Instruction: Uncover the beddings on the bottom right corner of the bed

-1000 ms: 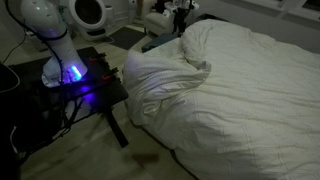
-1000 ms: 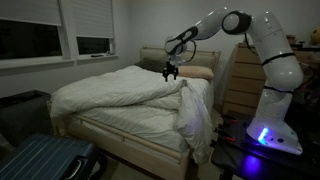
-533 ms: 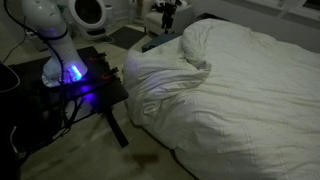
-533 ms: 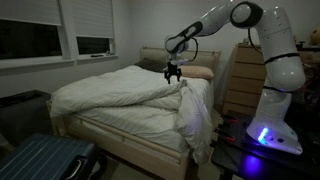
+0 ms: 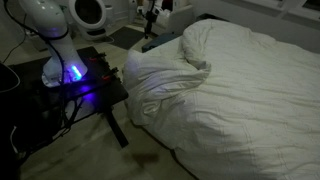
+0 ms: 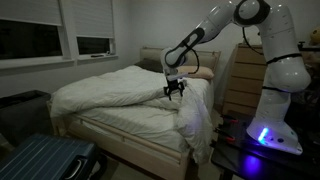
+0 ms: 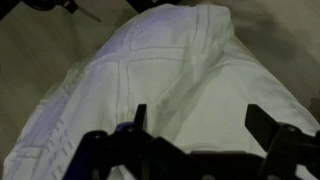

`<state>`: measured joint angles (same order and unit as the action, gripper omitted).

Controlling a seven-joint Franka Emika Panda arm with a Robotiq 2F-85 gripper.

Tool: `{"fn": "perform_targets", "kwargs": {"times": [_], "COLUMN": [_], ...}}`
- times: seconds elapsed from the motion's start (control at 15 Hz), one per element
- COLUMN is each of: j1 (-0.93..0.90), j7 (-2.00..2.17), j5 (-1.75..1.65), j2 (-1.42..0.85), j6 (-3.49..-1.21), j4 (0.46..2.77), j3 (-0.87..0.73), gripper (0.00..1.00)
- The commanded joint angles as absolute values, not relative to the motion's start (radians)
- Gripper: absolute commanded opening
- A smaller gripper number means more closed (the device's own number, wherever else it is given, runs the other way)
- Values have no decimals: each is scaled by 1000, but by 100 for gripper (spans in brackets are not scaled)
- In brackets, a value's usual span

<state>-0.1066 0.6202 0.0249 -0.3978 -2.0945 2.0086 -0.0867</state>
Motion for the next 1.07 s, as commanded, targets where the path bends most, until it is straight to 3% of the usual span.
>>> {"fn": "perform_targets", "kwargs": {"times": [0.0,0.4,1.0], "j1": [-128,-132,-45], "j7": [699,623,133], "j5": [22,-77,-296], "j2": [-403,-424,-452], "j6": [-2158,-2198,-2163], "j4": [2100,2203,2189], "j3": [-77,-89,-101], "gripper": [100,100,100]}}
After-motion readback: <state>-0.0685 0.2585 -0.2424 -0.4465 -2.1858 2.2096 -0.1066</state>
